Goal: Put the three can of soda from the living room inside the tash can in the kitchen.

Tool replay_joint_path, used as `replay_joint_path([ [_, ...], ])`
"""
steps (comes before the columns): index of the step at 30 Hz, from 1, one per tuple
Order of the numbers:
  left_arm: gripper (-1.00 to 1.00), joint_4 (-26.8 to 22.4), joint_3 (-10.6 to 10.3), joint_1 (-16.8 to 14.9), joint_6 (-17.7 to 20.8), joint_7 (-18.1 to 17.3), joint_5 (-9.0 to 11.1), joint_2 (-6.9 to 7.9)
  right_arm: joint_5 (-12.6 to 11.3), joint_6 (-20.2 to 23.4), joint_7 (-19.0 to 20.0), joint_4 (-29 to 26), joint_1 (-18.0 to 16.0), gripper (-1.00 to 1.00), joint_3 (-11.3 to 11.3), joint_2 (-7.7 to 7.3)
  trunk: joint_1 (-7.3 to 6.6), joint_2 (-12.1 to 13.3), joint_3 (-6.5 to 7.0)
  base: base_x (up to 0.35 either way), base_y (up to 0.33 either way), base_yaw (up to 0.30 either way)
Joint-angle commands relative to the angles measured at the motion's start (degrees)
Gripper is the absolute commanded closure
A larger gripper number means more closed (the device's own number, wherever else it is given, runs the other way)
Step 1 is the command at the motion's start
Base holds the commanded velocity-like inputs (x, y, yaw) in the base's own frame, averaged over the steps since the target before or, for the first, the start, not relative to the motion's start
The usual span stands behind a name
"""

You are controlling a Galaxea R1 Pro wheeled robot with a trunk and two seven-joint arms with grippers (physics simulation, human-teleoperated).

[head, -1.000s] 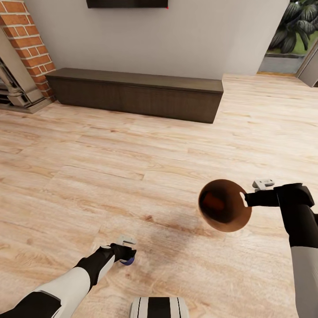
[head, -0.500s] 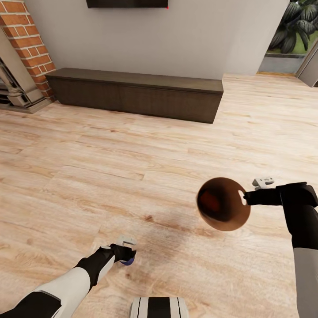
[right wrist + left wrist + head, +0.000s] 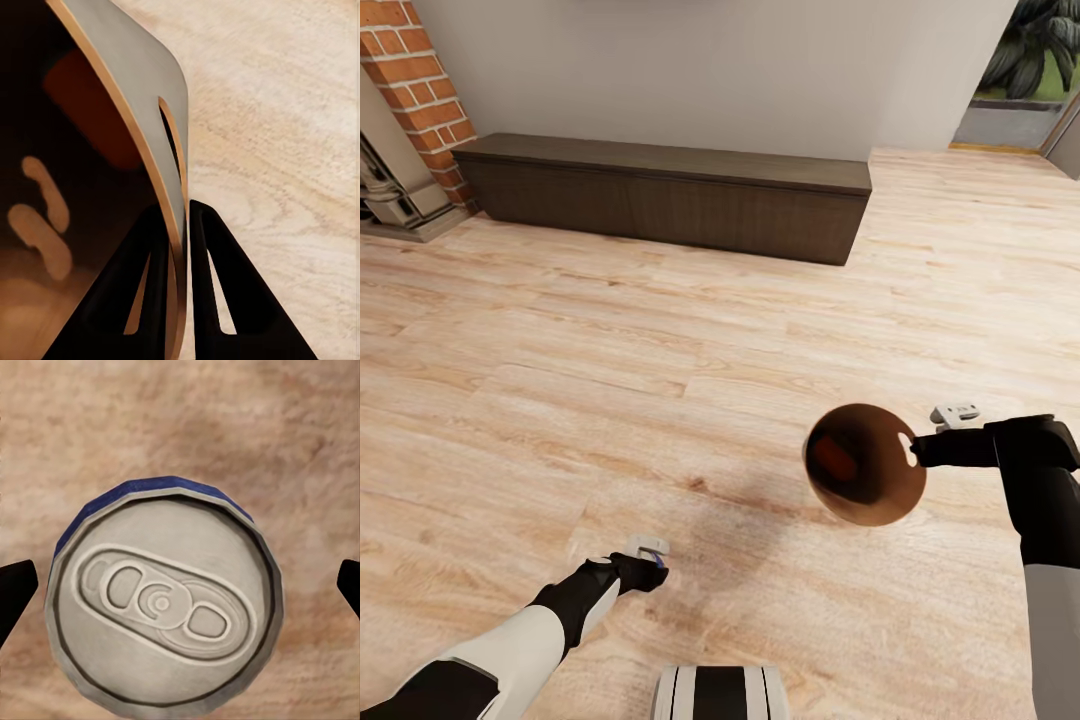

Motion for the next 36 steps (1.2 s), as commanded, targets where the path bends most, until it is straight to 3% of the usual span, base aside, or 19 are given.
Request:
replay_joint_path([
  [1,-1.00,0.0,0.0,0.0,0.0,0.0,0.0,0.01,-1.1,0.6,0.4,0.0,0.1,1.00,0.0,0.00,-0.01,0.0,0.01,0.000,0.000,0.000],
  [16,-1.00,-0.1,0.0,0.0,0.0,0.0,0.1,0.07,-1.2,0.6,0.4,-0.1,0.2,1.00,0.0,0.04,-0.01,0.0,0.01,0.000,0.000,0.000],
  [17,1.00,0.0,0.0,0.0,0.0,0.0,0.1,0.07,-1.1,0.6,0.4,-0.1,0.2,1.00,0.0,0.04,-0.01,0.0,0.01,0.000,0.000,0.000],
  [36,1.00,0.0,0.1,0.0,0.2,-0.4,0.3,0.08,-1.2,0.6,0.4,-0.1,0.2,1.00,0.0,0.05,-0.01,0.0,0.01,0.000,0.000,0.000],
])
